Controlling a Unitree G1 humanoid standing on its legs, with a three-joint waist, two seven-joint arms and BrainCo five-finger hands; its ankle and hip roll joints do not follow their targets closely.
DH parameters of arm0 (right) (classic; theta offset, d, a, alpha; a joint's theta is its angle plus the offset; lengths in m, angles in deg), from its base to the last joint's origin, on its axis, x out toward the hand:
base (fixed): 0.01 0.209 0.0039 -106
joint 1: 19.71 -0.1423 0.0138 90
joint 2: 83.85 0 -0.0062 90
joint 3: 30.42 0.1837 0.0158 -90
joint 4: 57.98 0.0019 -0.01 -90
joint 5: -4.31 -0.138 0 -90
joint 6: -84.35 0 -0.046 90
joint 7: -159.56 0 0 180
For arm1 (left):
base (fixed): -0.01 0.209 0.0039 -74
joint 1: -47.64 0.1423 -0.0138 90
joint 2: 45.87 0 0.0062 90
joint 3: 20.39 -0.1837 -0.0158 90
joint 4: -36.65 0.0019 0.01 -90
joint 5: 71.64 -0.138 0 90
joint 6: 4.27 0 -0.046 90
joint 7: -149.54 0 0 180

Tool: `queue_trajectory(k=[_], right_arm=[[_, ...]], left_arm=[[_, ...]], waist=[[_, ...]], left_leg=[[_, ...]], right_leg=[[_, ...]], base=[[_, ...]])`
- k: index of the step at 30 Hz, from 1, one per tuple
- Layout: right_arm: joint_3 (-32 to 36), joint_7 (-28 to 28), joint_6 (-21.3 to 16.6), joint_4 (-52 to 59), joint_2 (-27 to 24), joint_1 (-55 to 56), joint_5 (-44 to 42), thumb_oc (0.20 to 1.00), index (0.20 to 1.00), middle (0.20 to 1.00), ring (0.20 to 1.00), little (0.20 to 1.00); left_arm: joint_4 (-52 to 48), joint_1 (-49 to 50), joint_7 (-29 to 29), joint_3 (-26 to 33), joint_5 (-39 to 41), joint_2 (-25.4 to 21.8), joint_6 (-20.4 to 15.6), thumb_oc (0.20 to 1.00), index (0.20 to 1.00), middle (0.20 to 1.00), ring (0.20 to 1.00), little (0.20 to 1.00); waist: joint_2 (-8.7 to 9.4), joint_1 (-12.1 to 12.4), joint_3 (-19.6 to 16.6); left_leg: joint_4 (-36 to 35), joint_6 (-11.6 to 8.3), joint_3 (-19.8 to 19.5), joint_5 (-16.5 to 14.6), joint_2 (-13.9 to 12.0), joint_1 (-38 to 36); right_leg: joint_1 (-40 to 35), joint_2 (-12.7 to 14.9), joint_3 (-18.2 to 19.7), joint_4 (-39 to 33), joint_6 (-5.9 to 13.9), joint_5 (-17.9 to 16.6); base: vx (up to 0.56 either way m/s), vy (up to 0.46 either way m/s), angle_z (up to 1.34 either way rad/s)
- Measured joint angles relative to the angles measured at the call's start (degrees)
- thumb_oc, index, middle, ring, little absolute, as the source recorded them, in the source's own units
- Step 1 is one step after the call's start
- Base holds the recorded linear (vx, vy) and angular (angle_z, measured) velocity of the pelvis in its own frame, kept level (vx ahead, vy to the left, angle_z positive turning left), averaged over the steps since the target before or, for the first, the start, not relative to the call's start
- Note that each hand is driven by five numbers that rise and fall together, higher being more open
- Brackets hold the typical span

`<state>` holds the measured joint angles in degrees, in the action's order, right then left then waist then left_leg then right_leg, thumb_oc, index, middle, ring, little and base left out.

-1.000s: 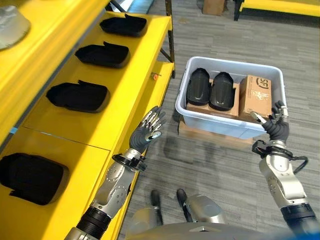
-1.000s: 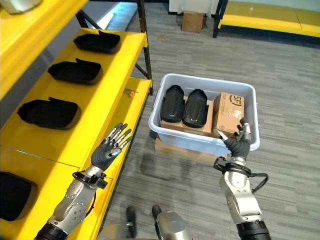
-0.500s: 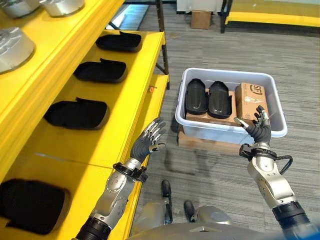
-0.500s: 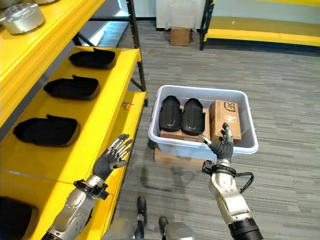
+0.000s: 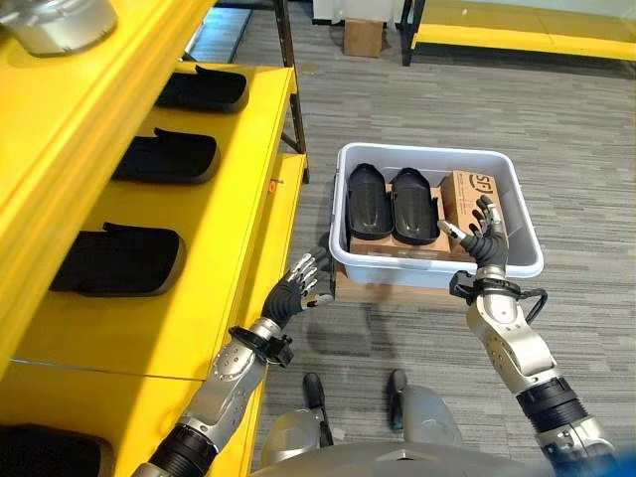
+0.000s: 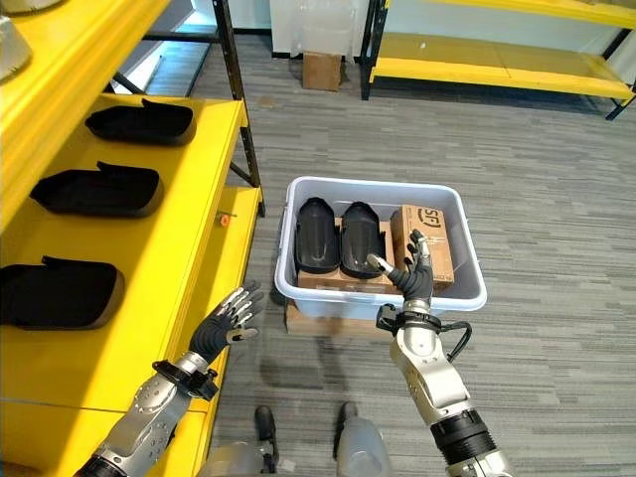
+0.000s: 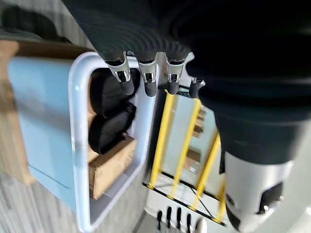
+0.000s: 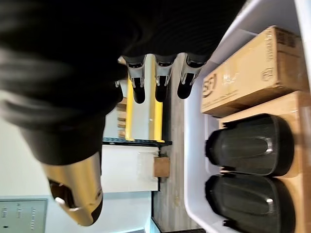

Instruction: Move parts from the plastic box to the shelf.

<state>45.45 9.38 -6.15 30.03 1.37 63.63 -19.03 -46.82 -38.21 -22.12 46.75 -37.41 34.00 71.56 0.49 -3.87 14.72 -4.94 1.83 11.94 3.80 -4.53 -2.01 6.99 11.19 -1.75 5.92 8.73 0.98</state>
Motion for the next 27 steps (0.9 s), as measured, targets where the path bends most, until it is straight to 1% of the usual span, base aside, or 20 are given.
queue_trajectory(k=[1,2,3,4,5,7,8,9,11,16,17,18,19,21,22,23,24,25,26,27], right_arm=[[0.02,-0.54,0.66,0.01,0.04,0.71,0.0,1.0,1.0,1.0,1.0,1.0],[-0.04,-0.87,1.22,0.07,0.13,1.44,0.0,1.0,1.0,1.0,1.0,1.0],[-0.01,-1.16,1.61,-0.12,-0.18,1.86,0.02,1.0,1.0,1.0,1.0,1.0],[0.01,-1.16,2.23,0.06,-0.89,2.43,0.01,1.0,1.0,1.0,1.0,1.0],[-0.05,-1.13,2.8,0.95,-2.56,2.62,0.01,1.0,1.0,1.0,1.0,1.0],[0.1,-0.68,2.89,0.9,-3.44,1.85,0.01,1.0,1.0,1.0,1.0,1.0],[0.13,-0.19,2.89,0.81,-4.18,1.88,-0.02,1.0,1.0,1.0,1.0,1.0],[0.43,0.44,2.91,0.13,-5.61,1.9,-0.05,1.0,1.0,1.0,1.0,1.0],[2.5,1.49,2.92,-0.14,-5.9,2.1,-0.05,1.0,1.0,1.0,1.0,1.0],[3.16,1.87,2.89,-0.61,-5.4,2.01,0.01,1.0,1.0,1.0,1.0,1.0],[3.17,1.85,2.84,-0.9,-5.25,1.94,0.09,1.0,1.0,1.0,1.0,1.0],[3.1,1.76,2.82,-1.89,-4.9,1.94,0.34,1.0,1.0,1.0,1.0,1.0],[2.91,1.35,2.91,-2.4,-4.9,1.96,1.02,1.0,1.0,1.0,1.0,1.0],[2.49,0.49,2.96,-2.39,-5.01,1.62,1.6,1.0,1.0,1.0,1.0,1.0],[2.42,0.05,2.89,-2.35,-5.04,1.28,1.97,1.0,1.0,1.0,1.0,1.0],[2.81,-0.46,2.79,-2.36,-5.13,1.16,2.18,1.0,1.0,1.0,1.0,1.0],[2.93,-0.68,2.76,-2.32,-5.12,1.13,2.22,1.0,1.0,1.0,1.0,1.0],[2.97,-0.92,2.75,-2.31,-4.99,1.15,2.23,1.0,1.0,1.0,1.0,1.0],[2.89,-1.29,2.75,-2.31,-4.87,1.14,2.33,1.0,1.0,1.0,1.0,1.0],[2.81,-1.78,2.74,-2.43,-4.3,1.14,3.02,1.0,1.0,1.0,1.0,1.0]], left_arm=[[-0.65,0.91,0.03,0.44,0.14,-0.29,0.13,1.0,1.0,1.0,1.0,1.0],[-1.48,1.95,0.03,0.94,0.15,-0.71,0.15,1.0,1.0,1.0,1.0,1.0],[-1.7,2.98,0.12,1.38,1.72,-0.22,0.3,1.0,1.0,1.0,1.0,1.0],[-2.11,4.21,0.28,1.7,5.53,1.26,1.11,1.0,1.0,1.0,1.0,1.0],[-3.42,5.81,0.54,1.88,10.99,4.19,2.35,1.0,1.0,1.0,1.0,1.0],[-2.74,6.09,0.52,1.88,12.11,6.44,2.61,1.0,1.0,1.0,1.0,1.0],[-1.48,6.0,0.61,1.85,11.86,7.62,2.58,1.0,1.0,1.0,1.0,1.0],[0.63,4.7,0.67,1.78,11.88,8.43,2.54,1.0,1.0,1.0,1.0,1.0],[0.79,4.55,1.83,2.48,11.92,8.19,2.48,1.0,1.0,1.0,1.0,1.0],[0.75,4.04,4.32,4.57,12.6,8.18,2.18,1.0,1.0,1.0,1.0,1.0],[0.71,3.71,4.48,4.52,13.9,8.29,3.14,1.0,1.0,1.0,1.0,1.0],[0.78,3.02,4.41,4.51,15.91,8.91,5.22,1.0,1.0,1.0,1.0,1.0],[1.7,2.35,4.26,4.34,15.93,9.33,6.47,1.0,1.0,1.0,1.0,1.0],[4.54,1.14,4.32,3.79,15.59,9.66,7.35,1.0,1.0,1.0,1.0,1.0],[4.94,0.88,4.59,3.63,15.47,9.45,7.64,1.0,1.0,1.0,1.0,1.0],[4.61,0.83,5.45,3.64,14.51,9.32,7.74,1.0,1.0,1.0,1.0,1.0],[4.23,0.94,5.57,3.64,14.51,9.25,7.77,1.0,1.0,1.0,1.0,1.0],[3.49,0.97,5.57,3.68,14.51,8.64,7.77,1.0,1.0,1.0,1.0,1.0],[3.0,0.83,5.53,3.83,14.53,7.86,7.77,1.0,1.0,1.0,1.0,1.0],[3.41,0.1,5.42,4.05,14.53,6.86,7.87,1.0,1.0,1.0,1.0,1.0]], waist=[[0.92,-0.02,-0.01],[2.06,0.25,-0.52],[1.75,0.19,-0.58],[0.3,0.08,-1.09],[-1.87,0.37,-1.86],[-3.18,0.3,-1.96],[-3.55,0.27,-1.98],[-3.45,0.19,-1.88],[-3.64,-0.13,-1.76],[-4.45,0.03,-1.34],[-4.69,0.04,-1.11],[-4.93,-0.01,-0.94],[-4.95,0.02,-0.83],[-5.08,-0.05,-0.76],[-5.18,-0.33,-0.47],[-5.35,-0.63,0.13],[-5.59,-0.84,0.33],[-5.58,-1.35,0.5],[-4.98,-1.19,0.92],[-3.78,-1.03,1.91]], left_leg=[[-0.35,-1.78,-0.09,0.07,-0.19,-1.4],[-0.37,-2.88,-0.17,-0.27,-0.17,-2.21],[-0.4,-3.94,-0.98,-0.47,-1.17,-3.02],[-0.4,-4.68,-1.43,-0.71,-2.97,-3.04],[-0.6,-4.82,-1.58,-0.38,-5.89,-2.87],[-0.2,-4.73,-1.62,-0.11,-7.88,-2.82],[0.18,-4.83,-1.61,0.17,-8.61,-2.79],[0.89,-5.12,-1.58,1.31,-9.34,-2.43],[1.18,-4.97,-1.51,2.75,-9.76,-1.79],[2.33,-4.91,-1.57,2.94,-10.2,-1.94],[2.45,-4.91,-1.56,2.94,-10.18,-1.96],[2.72,-4.91,-1.53,2.93,-10.1,-1.95],[3.2,-4.94,-1.5,2.91,-9.99,-1.88],[3.77,-4.72,-1.33,2.59,-9.95,-1.73],[4.68,-4.16,-1.22,1.79,-9.99,-1.13],[5.97,-2.73,-0.63,-0.32,-10.0,-0.64],[6.93,-1.96,0.22,-1.88,-10.13,-0.14],[8.87,-3.36,0.38,-3.65,-10.31,0.94],[10.65,-5.78,0.39,-4.1,-10.22,1.31],[15.53,-7.41,0.05,-3.76,-9.56,2.72]], right_leg=[[-2.49,-0.09,-1.71,-3.64,-0.6,-1.68],[-4.25,-0.23,-2.49,-6.23,-1.17,-2.74],[-5.69,-0.89,-2.52,-7.35,-1.48,-6.21],[-6.56,-2.96,-3.45,-8.29,-2.1,-5.78],[-7.6,-6.44,-4.1,-10.88,-3.81,-6.61],[-7.7,-8.53,-4.51,-11.18,-5.22,-6.49],[-7.81,-9.29,-4.82,-11.17,-5.79,-6.18],[-7.98,-9.96,-5.04,-11.17,-6.7,-5.86],[-7.82,-10.48,-5.42,-11.16,-7.51,-5.36],[-7.98,-10.87,-5.42,-9.8,-8.2,-4.03],[-7.75,-10.88,-5.51,-8.93,-8.03,-3.4],[-7.24,-10.88,-5.64,-7.33,-8.08,-2.49],[-6.93,-10.66,-5.76,-6.19,-8.01,-1.79],[-5.27,-10.35,-6.15,-3.2,-8.28,-0.17],[-3.94,-10.11,-6.33,-0.48,-8.49,1.28],[-1.4,-9.4,-6.53,4.89,-8.88,4.09],[-0.05,-9.23,-6.86,8.59,-8.77,5.63],[2.15,-8.62,-7.04,13.53,-9.11,8.14],[4.17,-7.88,-7.18,18.6,-9.52,10.52],[4.99,-6.61,-6.97,21.87,-10.56,13.29]], base=[[0.14,-0.342,0.22],[0.12,-0.311,0.21],[0.07,-0.195,0.2],[0.07,-0.222,0.09],[0.08,-0.227,-0.04],[0.06,-0.194,-0.12],[0.04,-0.14,-0.02],[0.04,-0.105,0.0],[0.07,-0.131,0.05],[0.07,-0.101,0.02],[0.05,-0.175,0.1],[0.03,-0.197,0.11],[0.02,-0.219,0.09],[-0.01,-0.13,0.04],[0.01,-0.142,0.07],[0.02,-0.156,0.1],[0.02,-0.188,0.19],[0.04,-0.126,0.17],[0.08,-0.051,0.2],[0.08,-0.019,0.18]])
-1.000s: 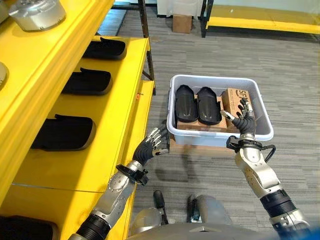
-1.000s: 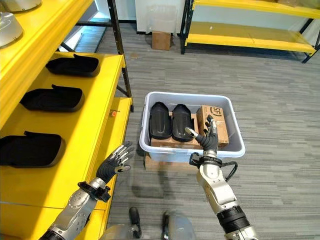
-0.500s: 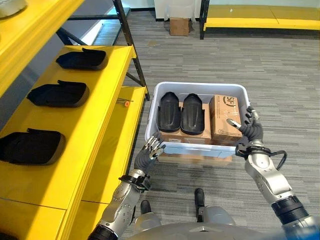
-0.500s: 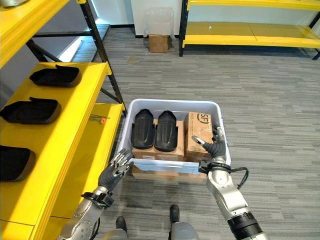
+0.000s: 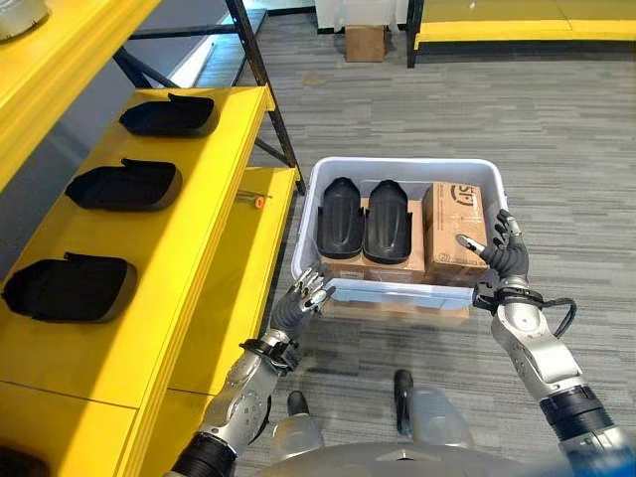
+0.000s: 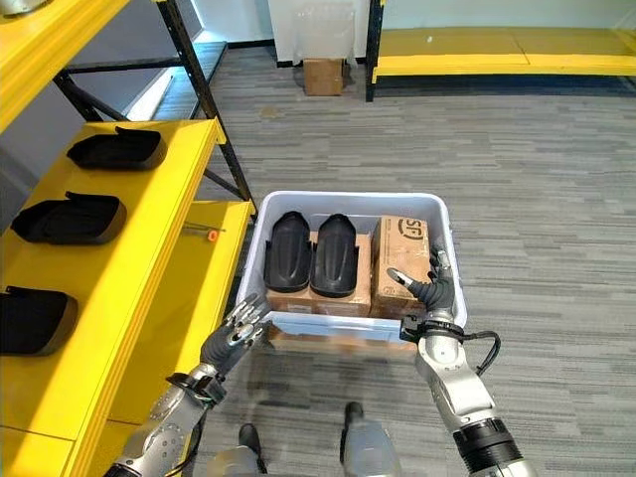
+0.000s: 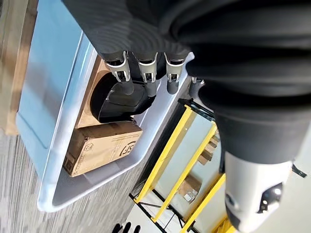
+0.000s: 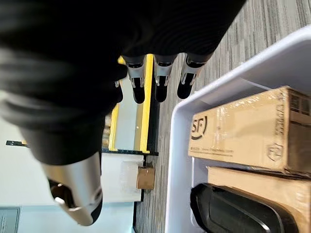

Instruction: Move parts from the plastic box to the shelf.

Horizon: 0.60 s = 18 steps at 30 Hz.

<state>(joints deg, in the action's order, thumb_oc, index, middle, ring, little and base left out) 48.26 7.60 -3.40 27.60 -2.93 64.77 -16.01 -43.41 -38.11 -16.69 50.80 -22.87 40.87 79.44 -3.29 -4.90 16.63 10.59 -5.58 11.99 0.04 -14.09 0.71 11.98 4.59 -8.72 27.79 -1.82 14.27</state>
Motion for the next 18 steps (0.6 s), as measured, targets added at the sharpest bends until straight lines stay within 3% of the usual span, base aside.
queue_trajectory(k=[2,3,5,7,9,10,11,12,13,14,15,16,18], right_arm=[[-0.41,-0.18,-0.05,-0.07,0.48,0.27,2.0,1.0,1.0,1.0,1.0,1.0],[-0.46,0.12,-0.13,-0.12,0.37,0.57,3.94,1.0,1.0,1.0,1.0,1.0],[-0.55,1.89,-0.07,-0.05,0.22,1.07,6.48,1.0,1.0,1.0,1.0,1.0],[-0.59,2.53,-0.1,-0.04,0.21,1.31,7.14,1.0,1.0,1.0,1.0,1.0],[-0.89,1.94,-0.14,-0.76,0.17,0.6,7.12,1.0,1.0,1.0,1.0,1.0],[-0.85,1.44,-0.2,-1.42,0.12,0.16,7.05,1.0,1.0,1.0,1.0,1.0],[-0.84,1.3,-0.2,-1.7,-0.16,0.08,7.0,1.0,1.0,1.0,1.0,1.0],[-0.85,1.3,-0.21,-1.7,-0.6,0.43,7.0,1.0,1.0,1.0,1.0,1.0],[-0.87,1.33,-0.21,-1.67,-1.45,1.0,6.99,1.0,1.0,1.0,1.0,1.0],[-0.85,1.38,-0.2,-2.16,-1.42,1.01,6.96,1.0,1.0,1.0,1.0,1.0],[-1.14,1.46,-0.19,-2.25,-1.32,1.16,6.96,1.0,1.0,1.0,1.0,1.0],[-1.73,2.36,-0.14,-2.18,-0.72,1.17,8.09,1.0,1.0,1.0,1.0,1.0],[-1.77,2.96,-0.14,-2.16,-0.33,0.67,8.41,1.0,1.0,1.0,1.0,1.0]], left_arm=[[0.9,-0.99,-0.43,0.2,0.05,0.25,0.44,1.0,1.0,1.0,1.0,1.0],[0.99,-0.95,-0.38,-0.04,-0.01,0.94,0.69,1.0,1.0,1.0,1.0,1.0],[0.92,-1.01,-0.4,-0.02,-1.11,1.08,-0.05,1.0,1.0,1.0,1.0,1.0],[1.0,-0.83,-0.74,0.18,-3.12,1.02,-0.72,1.0,1.0,1.0,1.0,1.0],[1.11,0.09,-2.02,0.31,-3.49,0.87,-1.16,1.0,1.0,1.0,1.0,1.0],[1.44,0.88,-2.6,0.35,-4.53,0.9,-1.69,1.0,1.0,1.0,1.0,1.0],[2.58,1.97,-2.92,0.45,-5.7,0.72,-1.83,1.0,1.0,1.0,1.0,1.0],[3.02,2.12,-2.96,0.46,-5.96,0.74,-1.83,1.0,1.0,1.0,1.0,1.0],[3.07,2.43,-2.97,0.46,-6.76,0.9,-1.97,1.0,1.0,1.0,1.0,1.0],[3.37,2.06,-2.94,0.7,-7.05,0.71,-2.38,1.0,1.0,1.0,1.0,1.0],[3.47,2.02,-2.99,1.07,-7.1,0.65,-2.62,1.0,1.0,1.0,1.0,1.0],[3.36,1.41,-2.99,1.6,-7.43,0.24,-3.32,1.0,1.0,1.0,1.0,1.0],[3.24,1.11,-3.07,1.28,-7.84,-0.16,-3.41,1.0,1.0,1.0,1.0,1.0]], waist=[[1.24,-0.01,0.91],[0.63,0.3,0.61],[-0.12,-0.62,0.11],[0.56,-0.37,0.5],[1.5,0.29,0.97],[1.35,1.7,0.97],[0.36,2.05,0.65],[-0.32,1.37,0.33],[-1.51,0.89,-0.38],[-1.87,0.98,-0.6],[-1.18,0.98,-0.7],[1.48,1.04,-0.95],[2.38,1.42,-1.42]], left_leg=[[8.66,0.03,-0.89,1.74,0.49,5.46],[6.33,0.01,-1.37,1.26,1.69,6.11],[-5.51,0.01,-0.58,1.64,2.12,4.82],[-13.35,-0.14,-6.48,2.1,3.41,4.11],[-14.71,0.47,-12.63,1.8,5.08,4.08],[-14.39,0.89,-13.0,1.92,4.98,3.23],[-12.88,1.45,-10.92,2.22,4.98,2.26],[-12.16,1.81,-10.41,2.25,5.13,2.2],[-11.76,3.36,-10.01,1.41,5.07,2.17],[-11.37,3.71,-10.8,4.66,4.95,1.93],[-10.98,3.72,-10.54,5.26,5.3,2.06],[-11.84,3.72,-9.36,6.36,7.05,1.83],[-13.57,3.8,-9.22,7.51,8.39,1.27]], right_leg=[[-1.08,1.19,1.23,-1.15,-0.19,-0.02],[-2.67,1.43,1.6,-3.62,-0.04,-1.12],[-4.83,0.15,1.4,-7.05,0.01,-1.82],[-6.78,-1.24,3.44,-9.18,0.21,-3.34],[-8.03,-2.04,6.92,-10.29,0.53,-4.1],[-8.55,-2.77,9.33,-11.05,0.53,-4.17],[-10.57,-3.6,10.77,-12.88,-0.29,-5.16],[-11.54,-4.15,10.73,-13.47,0.29,-5.29],[-11.87,-5.16,10.64,-13.59,0.71,-4.89],[-12.04,-5.39,11.31,-13.36,1.31,-4.24],[-12.21,-5.22,11.53,-13.18,1.57,-3.79],[-12.4,-3.13,11.46,-13.85,3.0,-3.28],[-12.67,-1.67,11.13,-15.08,3.76,-3.33]], base=[[0.17,0.156,0.06],[0.3,0.321,-0.03],[0.28,0.292,-0.04],[0.21,0.218,-0.29],[0.11,0.176,-0.74],[0.09,0.165,-1.42],[0.09,0.142,-1.24],[0.08,0.121,-0.78],[0.07,0.085,-0.26],[0.07,0.068,-0.25],[0.1,0.089,-0.13],[0.1,0.076,0.04],[0.06,0.033,0.12]])
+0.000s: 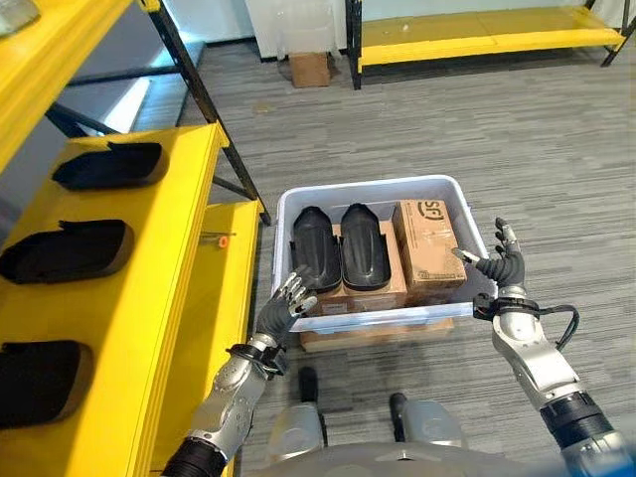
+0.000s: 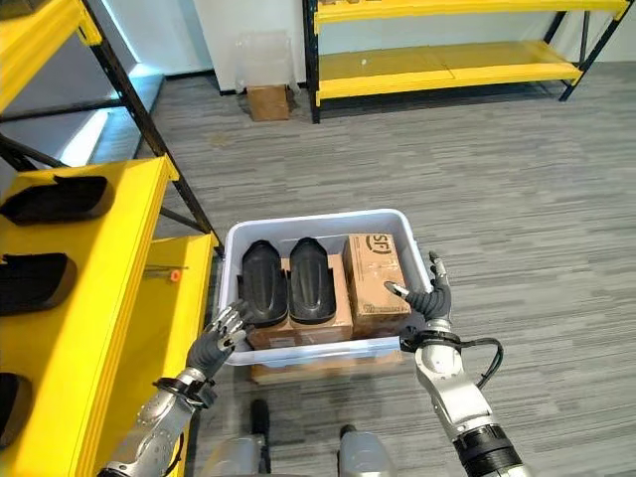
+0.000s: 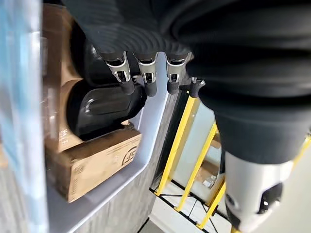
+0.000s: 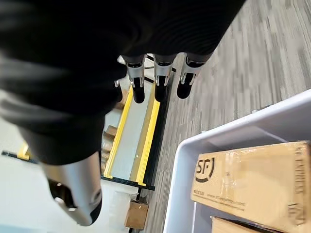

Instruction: Move parts from the plastic box to the shelf.

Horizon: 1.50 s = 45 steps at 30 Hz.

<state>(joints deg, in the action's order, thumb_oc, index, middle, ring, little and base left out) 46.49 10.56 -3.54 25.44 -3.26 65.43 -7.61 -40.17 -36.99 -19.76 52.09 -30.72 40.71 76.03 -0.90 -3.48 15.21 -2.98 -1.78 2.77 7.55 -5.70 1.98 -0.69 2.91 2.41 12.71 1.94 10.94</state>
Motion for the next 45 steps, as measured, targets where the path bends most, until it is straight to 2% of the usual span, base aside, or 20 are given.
queue_trajectory(k=[3,5,10,13,17,21,24,27,31,34,39,42,45], right_arm=[[-0.61,0.79,0.08,0.0,0.08,-1.45,1.24,1.0,1.0,1.0,1.0,1.0],[-0.92,0.78,0.12,0.02,0.23,-2.63,1.94,1.0,1.0,1.0,1.0,1.0],[-1.19,0.59,0.25,-0.05,0.23,-4.52,1.96,1.0,1.0,1.0,1.0,1.0],[-1.2,-1.34,0.25,-0.11,0.03,-5.08,1.97,1.0,1.0,1.0,1.0,1.0],[-1.3,-3.48,0.26,-2.1,-0.21,-7.01,1.94,1.0,1.0,1.0,1.0,1.0],[-1.68,-5.0,1.64,-4.85,-0.01,-7.99,1.31,1.0,1.0,1.0,1.0,1.0],[-1.89,-5.68,4.5,-6.56,0.08,-8.9,0.71,1.0,1.0,1.0,1.0,1.0],[-3.14,-6.17,5.47,-8.46,0.01,-10.25,0.71,1.0,1.0,1.0,1.0,1.0],[-4.61,-6.62,6.75,-8.39,0.18,-12.8,0.39,1.0,1.0,1.0,1.0,1.0],[-5.68,-6.6,7.54,-8.84,0.45,-15.23,-0.38,1.0,1.0,1.0,1.0,1.0],[-5.61,-5.27,7.52,-7.7,0.73,-15.84,-0.54,1.0,1.0,1.0,1.0,1.0],[-5.7,-3.7,7.61,-7.73,0.84,-18.22,-1.02,1.0,1.0,1.0,1.0,1.0],[-6.2,-3.0,7.62,-7.71,1.09,-18.92,-1.4,1.0,1.0,1.0,1.0,1.0]], left_arm=[[-0.2,0.3,-0.94,-1.05,-1.29,-1.2,-0.87,1.0,1.0,1.0,1.0,1.0],[-0.21,0.44,-1.41,-0.94,-1.61,-2.01,-1.17,1.0,1.0,1.0,1.0,1.0],[-0.24,1.39,-2.28,-2.2,-1.62,-1.58,-1.86,1.0,1.0,1.0,1.0,1.0],[-0.24,1.74,-2.31,-2.21,-1.63,-1.49,-1.85,1.0,1.0,1.0,1.0,1.0],[-0.33,1.22,-2.06,-2.2,-1.58,-1.44,-1.78,1.0,1.0,1.0,1.0,1.0],[-2.41,1.96,-1.97,-2.24,-1.57,-1.65,-1.61,1.0,1.0,1.0,1.0,1.0],[-2.99,1.78,-1.85,-2.19,-1.53,-1.68,0.39,1.0,1.0,1.0,1.0,1.0],[-3.0,1.03,-1.78,-2.87,-1.55,-1.92,0.57,1.0,1.0,1.0,1.0,1.0],[-3.25,-1.02,-1.98,-3.71,-1.52,-2.06,0.68,1.0,1.0,1.0,1.0,1.0],[-3.9,-1.92,-2.36,-3.72,-0.46,-2.24,0.41,1.0,1.0,1.0,1.0,1.0],[-6.92,-2.52,-2.37,-3.61,3.01,-3.86,0.51,1.0,1.0,1.0,1.0,1.0],[-7.96,-3.57,-2.43,-3.29,3.43,-4.08,0.48,1.0,1.0,1.0,1.0,1.0],[-8.36,-3.29,-2.9,-3.28,3.45,-4.13,0.55,1.0,1.0,1.0,1.0,1.0]], waist=[[0.12,0.68,-0.04],[0.09,1.52,-0.02],[-0.08,1.64,0.06],[-0.58,2.19,0.33],[-1.44,2.94,1.36],[-1.85,4.23,2.52],[-2.02,4.49,2.58],[-2.39,4.38,3.68],[-3.9,4.63,6.12],[-4.79,4.82,7.91],[-5.03,5.95,9.38],[-5.66,6.24,12.01],[-6.2,6.24,13.73]], left_leg=[[-1.21,-0.13,0.04,0.81,1.73,-1.47],[-1.86,-0.12,-0.11,0.8,1.96,-2.05],[-1.9,-0.14,-0.29,0.79,0.78,-2.13],[-1.79,-0.71,-0.33,0.84,-0.75,-2.03],[-0.85,-2.02,-1.12,0.72,-1.89,-1.02],[0.05,-2.19,-1.89,0.36,-2.2,-0.69],[0.62,-2.63,-2.3,0.67,-2.21,0.46],[1.31,-2.89,-3.23,0.85,-2.27,1.47],[1.85,-3.5,-3.41,1.68,-2.25,4.19],[2.21,-3.74,-3.69,2.47,-2.23,5.89],[2.66,-4.15,-5.02,3.6,-2.45,10.2],[3.41,-3.77,-4.96,3.37,-2.52,13.12],[3.32,-3.71,-4.94,3.19,-2.54,13.3]], right_leg=[[-2.44,2.0,-1.21,-2.73,1.25,-0.26],[-4.08,2.27,-2.29,-4.85,1.97,-0.75],[-5.45,1.15,-3.39,-6.92,1.27,-1.3],[-5.12,-0.64,-3.83,-6.49,0.73,-1.06],[-2.85,-1.69,-4.46,-2.44,-1.0,0.49],[-0.37,-1.99,-5.02,3.77,-2.08,3.58],[1.45,-1.99,-5.46,6.2,-2.48,4.62],[2.54,-2.09,-5.75,7.18,-2.6,4.79],[6.4,-1.96,-6.18,10.71,-2.74,5.69],[8.94,-2.02,-6.46,13.51,-3.03,6.39],[14.53,-2.07,-7.23,17.85,-3.93,7.23],[18.31,-1.9,-7.64,20.85,-4.65,7.61],[18.96,-1.86,-7.68,21.71,-4.99,7.8]], base=[[0.02,0.004,0.13],[0.03,-0.026,0.12],[0.02,-0.054,0.07],[-0.02,-0.091,-0.01],[0.01,-0.065,0.06],[0.03,-0.029,0.06],[0.0,0.005,0.05],[-0.02,0.019,0.02],[-0.06,0.043,0.04],[-0.05,0.017,0.03],[-0.08,0.009,0.07],[-0.04,0.056,0.06],[-0.03,0.034,0.01]])
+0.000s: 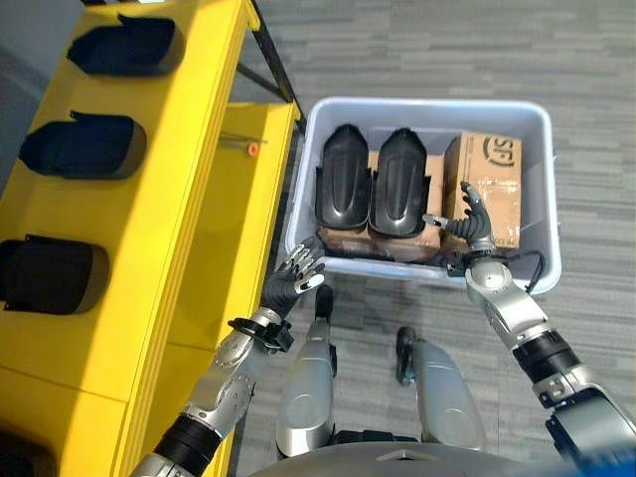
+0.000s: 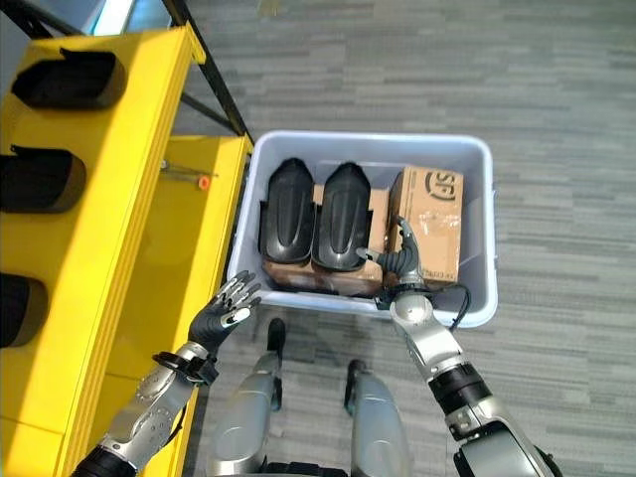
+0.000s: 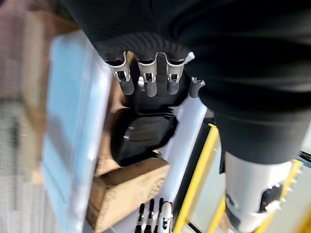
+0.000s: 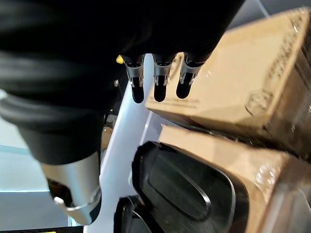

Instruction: Move parts from the plastic box to the shelf.

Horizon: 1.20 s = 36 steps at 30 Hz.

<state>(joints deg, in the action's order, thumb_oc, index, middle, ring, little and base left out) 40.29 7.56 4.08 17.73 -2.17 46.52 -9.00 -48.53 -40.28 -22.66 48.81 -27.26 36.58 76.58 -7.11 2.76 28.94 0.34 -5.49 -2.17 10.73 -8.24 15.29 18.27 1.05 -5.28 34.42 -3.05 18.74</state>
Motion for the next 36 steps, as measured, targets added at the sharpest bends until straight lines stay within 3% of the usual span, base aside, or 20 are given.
queue_trajectory(k=[6,10,17,25,36], right_arm=[[-1.4,3.42,-0.12,2.22,1.1,-0.27,-1.02,1.0,1.0,1.0,1.0,1.0],[-1.7,5.76,-0.76,1.92,1.72,-0.65,-3.71,1.0,1.0,1.0,1.0,1.0],[-1.69,8.4,-3.52,1.92,2.27,-0.68,-3.32,1.0,1.0,1.0,1.0,1.0],[-1.82,9.71,-3.26,-0.36,2.19,-4.82,-1.48,1.0,1.0,1.0,1.0,1.0],[0.83,10.67,-2.92,-8.04,0.65,-14.5,-1.49,1.0,1.0,1.0,1.0,1.0]], left_arm=[[-0.47,-1.32,-1.9,-0.06,0.04,0.27,-0.16,1.0,1.0,1.0,1.0,1.0],[-1.51,-1.57,-1.87,-0.24,6.26,1.31,-0.02,1.0,1.0,1.0,1.0,1.0],[-3.01,-2.21,-2.97,-2.73,6.11,1.45,-0.09,1.0,1.0,1.0,1.0,1.0],[-3.0,-3.7,-4.04,-3.11,6.11,1.46,-0.04,1.0,1.0,1.0,1.0,1.0],[-2.91,-6.55,-4.0,-5.11,5.49,0.37,0.24,1.0,1.0,1.0,1.0,1.0]], waist=[[-0.25,-0.03,0.27],[-0.34,-0.09,0.41],[-0.46,-0.26,0.47],[-1.34,0.05,0.89],[-2.07,2.3,1.09]], left_leg=[[0.84,0.64,-0.05,0.74,0.09,2.86],[0.89,0.02,-0.09,1.24,0.13,3.86],[1.18,-0.25,0.08,0.98,0.38,5.92],[2.14,0.14,-0.03,1.31,0.92,8.03],[4.17,-0.06,-0.25,1.41,2.53,12.44]], right_leg=[[3.13,0.06,-0.05,1.36,-0.19,-0.07],[4.26,0.16,-0.15,1.59,-0.18,-0.07],[6.67,0.43,-0.03,2.35,-0.22,-0.1],[8.58,0.85,-0.03,2.84,-0.24,-0.16],[11.79,2.35,-0.1,3.02,0.66,-0.44]], base=[[-0.06,0.015,-0.02],[-0.01,0.012,0.0],[-0.03,0.031,0.0],[-0.02,0.003,0.0],[-0.01,0.049,0.03]])
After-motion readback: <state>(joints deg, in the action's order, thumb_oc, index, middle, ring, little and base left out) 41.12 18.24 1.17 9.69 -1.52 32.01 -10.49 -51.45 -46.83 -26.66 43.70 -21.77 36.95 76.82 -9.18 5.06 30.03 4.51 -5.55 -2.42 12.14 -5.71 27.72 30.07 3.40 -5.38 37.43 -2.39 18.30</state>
